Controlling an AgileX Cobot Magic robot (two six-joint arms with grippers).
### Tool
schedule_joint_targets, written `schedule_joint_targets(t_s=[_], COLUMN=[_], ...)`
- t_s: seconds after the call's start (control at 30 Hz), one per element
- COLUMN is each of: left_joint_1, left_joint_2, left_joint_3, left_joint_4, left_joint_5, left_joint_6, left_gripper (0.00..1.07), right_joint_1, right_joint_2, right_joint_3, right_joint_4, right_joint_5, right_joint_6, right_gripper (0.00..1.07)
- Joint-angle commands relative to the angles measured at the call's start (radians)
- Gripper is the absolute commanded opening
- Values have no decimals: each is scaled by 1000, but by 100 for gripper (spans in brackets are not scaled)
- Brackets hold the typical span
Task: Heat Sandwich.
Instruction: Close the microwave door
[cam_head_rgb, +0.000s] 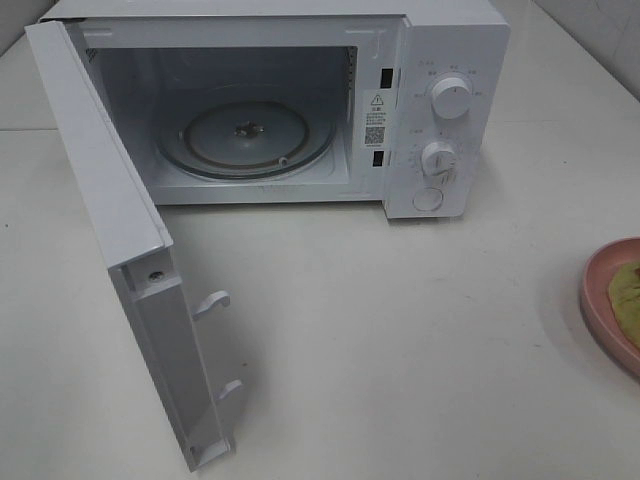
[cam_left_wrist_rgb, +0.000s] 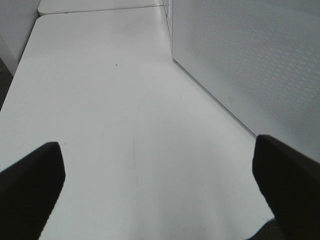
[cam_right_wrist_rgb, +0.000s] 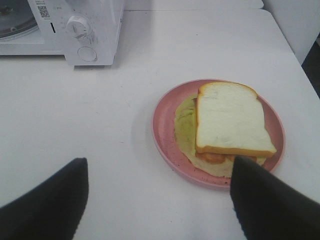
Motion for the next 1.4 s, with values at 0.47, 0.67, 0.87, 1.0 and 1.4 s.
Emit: schedule_joint_targets(t_s=[0.47, 0.67, 0.87, 1.0, 1.4], left_joint_1=[4, 4, 4, 4, 4], left_joint_2=[-28, -21, 51, 138, 432], left_joint_3=[4, 4, -24, -45, -19], left_joint_4=[-13, -2, 0, 2, 6], left_joint_5=[-12, -15, -36, -93, -330], left_joint_6=[0, -15, -52, -49, -49], left_gripper=[98, 98, 92, 83, 5], right_joint_1=[-3, -3, -3, -3, -3], right_joint_2=[-28, -28, -28, -28, -28], right_joint_3=[1, 1, 1, 1, 1], right_joint_4=[4, 4, 4, 4, 4], right_joint_5=[-10, -10, -10, -10, -10], right_joint_6=[-14, -14, -14, -14, -14], right_gripper=[75, 75, 75, 75, 75])
